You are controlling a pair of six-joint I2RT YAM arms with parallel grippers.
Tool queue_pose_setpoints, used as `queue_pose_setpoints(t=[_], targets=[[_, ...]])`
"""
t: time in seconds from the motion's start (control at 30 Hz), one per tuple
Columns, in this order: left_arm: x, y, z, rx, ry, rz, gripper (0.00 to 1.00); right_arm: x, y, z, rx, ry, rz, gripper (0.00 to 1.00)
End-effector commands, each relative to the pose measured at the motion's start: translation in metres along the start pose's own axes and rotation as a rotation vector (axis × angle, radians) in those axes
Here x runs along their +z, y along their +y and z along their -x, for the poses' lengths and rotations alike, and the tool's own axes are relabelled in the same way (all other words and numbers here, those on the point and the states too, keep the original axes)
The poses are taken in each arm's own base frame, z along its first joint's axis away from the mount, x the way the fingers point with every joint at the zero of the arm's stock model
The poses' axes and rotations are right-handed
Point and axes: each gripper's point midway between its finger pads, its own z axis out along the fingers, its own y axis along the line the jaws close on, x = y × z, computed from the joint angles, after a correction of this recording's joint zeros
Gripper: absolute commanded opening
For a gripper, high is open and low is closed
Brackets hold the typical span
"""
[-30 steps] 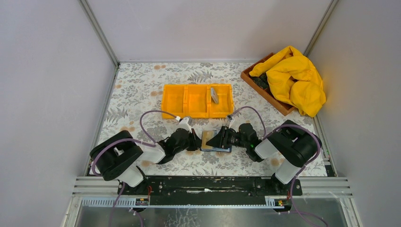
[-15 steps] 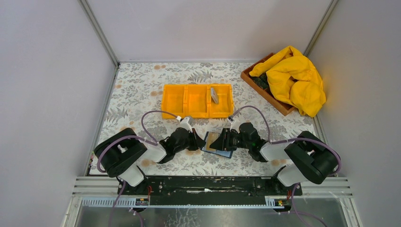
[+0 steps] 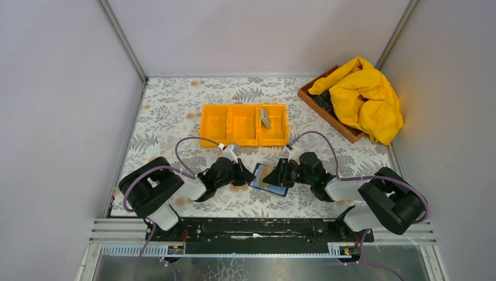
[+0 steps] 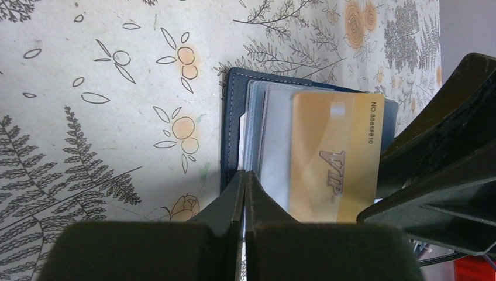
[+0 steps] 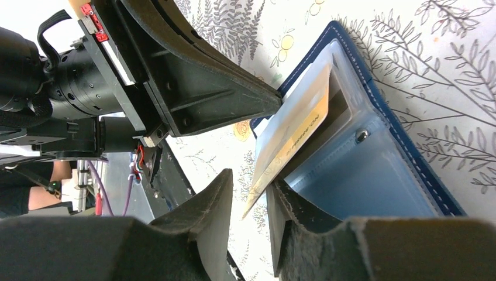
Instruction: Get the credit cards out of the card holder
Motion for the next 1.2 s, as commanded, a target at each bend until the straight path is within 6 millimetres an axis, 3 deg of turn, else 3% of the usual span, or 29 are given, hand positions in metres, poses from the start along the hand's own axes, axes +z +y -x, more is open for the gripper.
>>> queue_pose_setpoints(t=[0.0,0.3,0.6,1.0,1.17], targets=[[-0.014,0.06,-0.045,0.005,0.153,0.201,0.0,-0.006,0.003,0.014,-0.043,-0.05,0.006,0.34],[-0.014,0.06,-0.044,0.003,0.15,0.201,0.0,-0.011,-0.006,0.014,-0.041,-0.057,-0.035,0.32],[-0.013,0.059,-0.043,0.003,0.151,0.196,0.0,-0.012,-0.014,0.014,-0.042,-0.054,-0.079,0.11],[-0.012,0.049,-0.036,0.043,0.144,0.161,0.0,-0.032,-0.019,0.023,-0.104,-0.087,-0.187,0.0],[-0.016,0.031,-0.033,0.07,0.151,0.082,0.12,-0.042,-0.008,0.029,-0.156,-0.097,-0.177,0.0]])
